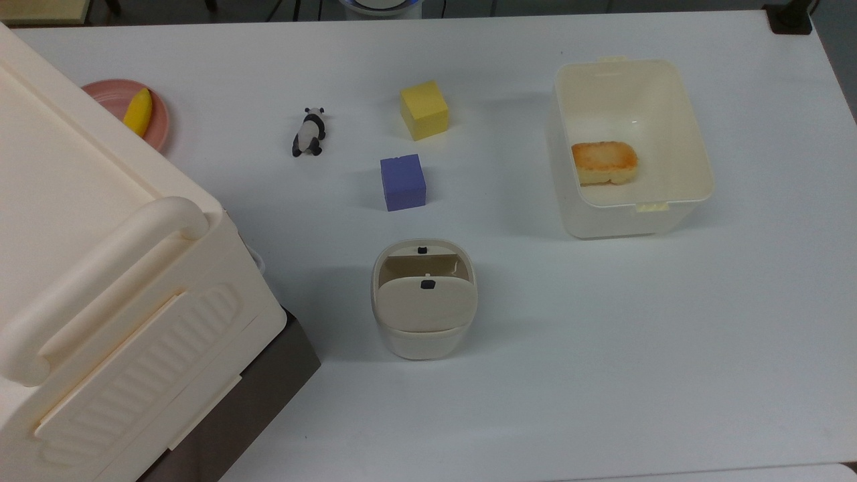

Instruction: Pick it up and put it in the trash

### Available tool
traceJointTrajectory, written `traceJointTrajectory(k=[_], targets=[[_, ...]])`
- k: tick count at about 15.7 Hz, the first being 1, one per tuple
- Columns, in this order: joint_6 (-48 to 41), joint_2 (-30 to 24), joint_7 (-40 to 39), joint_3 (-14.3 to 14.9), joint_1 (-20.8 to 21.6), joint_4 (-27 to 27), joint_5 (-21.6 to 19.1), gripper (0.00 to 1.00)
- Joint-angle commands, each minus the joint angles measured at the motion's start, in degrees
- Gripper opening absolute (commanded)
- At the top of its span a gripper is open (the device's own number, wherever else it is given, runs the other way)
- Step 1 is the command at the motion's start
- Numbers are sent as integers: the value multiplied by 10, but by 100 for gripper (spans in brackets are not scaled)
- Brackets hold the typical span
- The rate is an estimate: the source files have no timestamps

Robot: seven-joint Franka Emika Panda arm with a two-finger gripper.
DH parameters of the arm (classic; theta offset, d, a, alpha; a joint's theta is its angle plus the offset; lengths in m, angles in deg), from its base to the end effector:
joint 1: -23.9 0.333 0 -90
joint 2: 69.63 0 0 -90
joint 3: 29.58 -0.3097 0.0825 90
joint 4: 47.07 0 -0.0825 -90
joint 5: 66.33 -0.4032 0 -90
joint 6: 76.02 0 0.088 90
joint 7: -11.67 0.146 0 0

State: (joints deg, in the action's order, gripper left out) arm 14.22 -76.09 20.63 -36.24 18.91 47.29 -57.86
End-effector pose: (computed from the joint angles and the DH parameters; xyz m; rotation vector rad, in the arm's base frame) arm 0.5414 -0.0025 0.6064 2.9777 -0.1939 0.0818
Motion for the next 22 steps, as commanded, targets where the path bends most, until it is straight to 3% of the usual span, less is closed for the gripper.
traceJointTrajectory(k=[1,13,22], targets=[[0,-14,4,3,4,28,-11,100],[63,-5,-25,-3,11,42,-21,100],[35,22,7,-1,37,-12,-19,100]])
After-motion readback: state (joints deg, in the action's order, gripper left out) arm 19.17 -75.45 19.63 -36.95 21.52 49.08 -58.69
